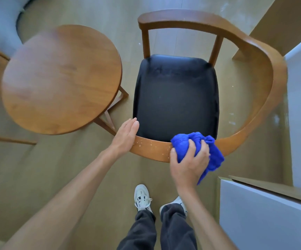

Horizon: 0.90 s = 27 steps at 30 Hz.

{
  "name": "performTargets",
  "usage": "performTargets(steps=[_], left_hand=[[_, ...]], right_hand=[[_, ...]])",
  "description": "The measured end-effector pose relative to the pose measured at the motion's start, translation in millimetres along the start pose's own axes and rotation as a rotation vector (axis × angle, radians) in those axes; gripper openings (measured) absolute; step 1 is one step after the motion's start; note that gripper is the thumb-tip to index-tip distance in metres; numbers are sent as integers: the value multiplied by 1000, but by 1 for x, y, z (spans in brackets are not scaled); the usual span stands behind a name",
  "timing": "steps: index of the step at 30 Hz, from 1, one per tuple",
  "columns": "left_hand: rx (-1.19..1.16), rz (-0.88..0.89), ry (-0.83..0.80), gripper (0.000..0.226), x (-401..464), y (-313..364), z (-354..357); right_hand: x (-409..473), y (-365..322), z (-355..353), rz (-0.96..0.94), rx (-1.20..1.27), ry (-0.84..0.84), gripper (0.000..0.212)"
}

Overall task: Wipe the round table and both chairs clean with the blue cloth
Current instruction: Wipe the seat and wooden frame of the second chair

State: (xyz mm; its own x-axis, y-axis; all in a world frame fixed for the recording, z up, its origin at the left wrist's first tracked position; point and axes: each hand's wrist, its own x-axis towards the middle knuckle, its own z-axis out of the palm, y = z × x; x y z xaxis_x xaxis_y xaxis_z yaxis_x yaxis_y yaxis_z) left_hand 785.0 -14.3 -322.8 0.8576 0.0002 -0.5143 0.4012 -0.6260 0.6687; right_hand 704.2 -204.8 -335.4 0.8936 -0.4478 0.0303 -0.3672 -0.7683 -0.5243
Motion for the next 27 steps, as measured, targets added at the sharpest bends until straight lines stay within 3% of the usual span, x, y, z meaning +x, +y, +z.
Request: performTargets(steps=[4, 8, 11, 13, 17, 27], left_hand=[[-44, 52, 26, 50, -4, 1, -4], [55, 138, 83, 53, -20, 5, -4], [319, 333, 194, 67, -40, 14, 11], [482, 431, 227, 73, -48, 18, 33], [665, 413, 273, 77, -43, 18, 69], [775, 497, 212, 42, -35, 87, 151]], right_hand=[[-40, -84, 29, 67, 89, -215, 65], [-34, -96, 22, 84, 306, -475, 63], [4, -53, -16, 31, 390, -360, 56], [42, -9, -36, -40, 154, -249, 49], [91, 65, -46, -266, -305, -360, 47], [97, 108, -12, -469, -275, -59, 40]])
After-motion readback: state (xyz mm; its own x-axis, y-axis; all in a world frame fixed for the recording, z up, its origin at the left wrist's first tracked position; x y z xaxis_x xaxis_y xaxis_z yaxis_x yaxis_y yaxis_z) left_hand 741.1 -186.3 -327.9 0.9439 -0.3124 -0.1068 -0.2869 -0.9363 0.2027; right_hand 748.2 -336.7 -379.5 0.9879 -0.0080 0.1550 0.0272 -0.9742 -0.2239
